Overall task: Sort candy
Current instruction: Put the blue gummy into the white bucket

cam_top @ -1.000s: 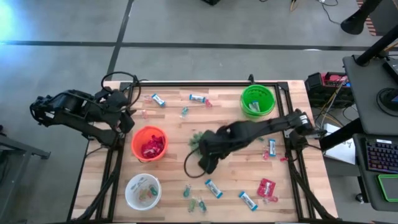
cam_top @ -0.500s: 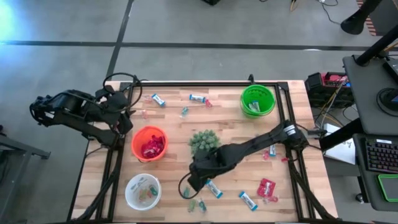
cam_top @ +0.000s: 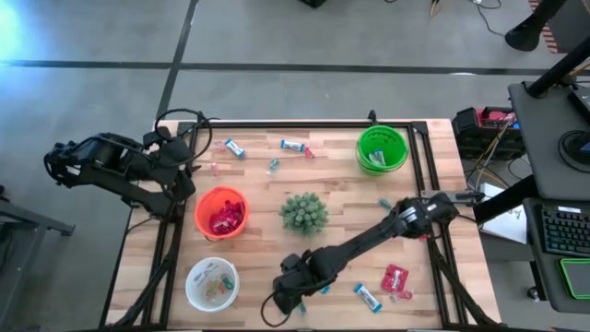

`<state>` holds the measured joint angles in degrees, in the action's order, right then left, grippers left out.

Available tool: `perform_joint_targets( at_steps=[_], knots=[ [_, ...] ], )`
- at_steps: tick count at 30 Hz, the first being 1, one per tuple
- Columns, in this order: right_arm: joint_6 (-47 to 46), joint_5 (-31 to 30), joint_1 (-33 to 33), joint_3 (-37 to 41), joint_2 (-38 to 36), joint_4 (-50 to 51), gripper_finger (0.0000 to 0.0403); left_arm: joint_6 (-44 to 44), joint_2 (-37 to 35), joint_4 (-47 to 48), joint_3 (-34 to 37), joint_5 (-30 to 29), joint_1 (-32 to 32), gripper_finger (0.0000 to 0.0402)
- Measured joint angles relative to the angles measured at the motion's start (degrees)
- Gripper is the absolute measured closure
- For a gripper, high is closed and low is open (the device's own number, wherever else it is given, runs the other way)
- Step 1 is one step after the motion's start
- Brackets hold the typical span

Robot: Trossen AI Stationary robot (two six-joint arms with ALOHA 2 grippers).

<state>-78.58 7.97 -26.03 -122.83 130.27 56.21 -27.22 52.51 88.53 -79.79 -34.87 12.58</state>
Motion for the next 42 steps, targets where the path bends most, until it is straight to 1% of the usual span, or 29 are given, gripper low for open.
perform_joint_targets(
  at_steps=[8,17,24,34,36,38,42],
  knots=[
    [-4.05,-0.05,-2.09,-0.49,2.56,0.08,0.0211,1.26,0.00,0.00,0.00,0.00,0.00,0.0233],
    [-3.61,-0.45,-3.47,-0.41,4.73,-2.16,0.0211,1.27,0.00,0.02,0.00,0.00,0.00,0.0233],
    [-3.29,-0.50,-3.58,-0.41,6.07,-2.52,0.0211,1.73,0.00,0.02,0.00,1.41,0.00,0.0233],
    [-3.47,-0.34,-3.71,0.16,7.97,-2.57,0.0212,1.73,0.04,0.00,0.00,1.46,0.00,0.0233],
    [-4.24,-0.07,-3.71,0.18,8.15,-2.50,0.0223,1.73,0.05,0.00,0.00,1.46,0.00,0.0233],
    [-4.66,0.43,-3.68,0.21,8.27,-2.18,0.0247,1.73,0.04,0.00,0.00,1.47,0.00,0.0233],
    [-5.60,1.12,-3.62,0.27,8.38,-1.92,0.0333,1.73,0.04,0.00,0.00,1.49,0.00,0.0233]
  ],
)
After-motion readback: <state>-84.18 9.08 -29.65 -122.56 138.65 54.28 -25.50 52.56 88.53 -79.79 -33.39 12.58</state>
